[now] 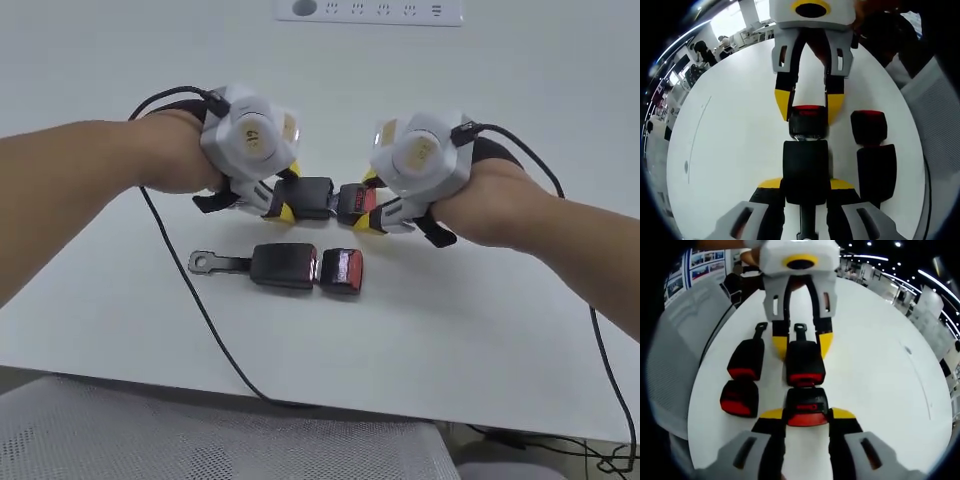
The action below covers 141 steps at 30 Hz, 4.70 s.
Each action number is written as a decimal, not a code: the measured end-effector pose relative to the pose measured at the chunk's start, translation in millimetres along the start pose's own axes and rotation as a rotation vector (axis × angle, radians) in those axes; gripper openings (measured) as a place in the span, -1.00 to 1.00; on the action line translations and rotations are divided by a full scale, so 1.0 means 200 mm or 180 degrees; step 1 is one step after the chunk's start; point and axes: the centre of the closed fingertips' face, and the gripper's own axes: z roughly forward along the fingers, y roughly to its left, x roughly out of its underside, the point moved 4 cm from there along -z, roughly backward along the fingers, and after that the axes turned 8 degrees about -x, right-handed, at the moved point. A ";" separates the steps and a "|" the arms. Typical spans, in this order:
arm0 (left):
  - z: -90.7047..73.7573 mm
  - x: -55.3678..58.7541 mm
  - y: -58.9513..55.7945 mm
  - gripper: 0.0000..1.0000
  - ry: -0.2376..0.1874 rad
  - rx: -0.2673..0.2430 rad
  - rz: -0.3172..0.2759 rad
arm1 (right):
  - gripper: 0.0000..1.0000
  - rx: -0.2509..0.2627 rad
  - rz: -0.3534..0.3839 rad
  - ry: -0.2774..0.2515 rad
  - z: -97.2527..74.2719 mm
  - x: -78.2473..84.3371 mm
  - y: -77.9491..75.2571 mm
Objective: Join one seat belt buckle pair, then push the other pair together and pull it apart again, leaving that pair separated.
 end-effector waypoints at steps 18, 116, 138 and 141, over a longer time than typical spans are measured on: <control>0.01 0.01 0.01 -0.36 0.0016 0.0012 -0.0011 | -0.35 0.0035 0.0028 0.0020 -0.05 0.06 0.01; -0.63 0.22 -0.36 0.37 -0.0482 -0.0961 -0.1233 | 0.39 0.0916 0.1007 -0.0380 -0.73 0.57 0.44; -0.81 0.39 -0.61 1.00 -0.0802 -0.1297 -0.2006 | 1.00 0.1186 0.1342 -0.0872 -0.81 0.51 0.65; -0.81 0.41 -0.61 1.00 -0.0776 -0.1324 -0.2021 | 1.00 0.1215 0.1318 -0.0832 -0.81 0.52 0.63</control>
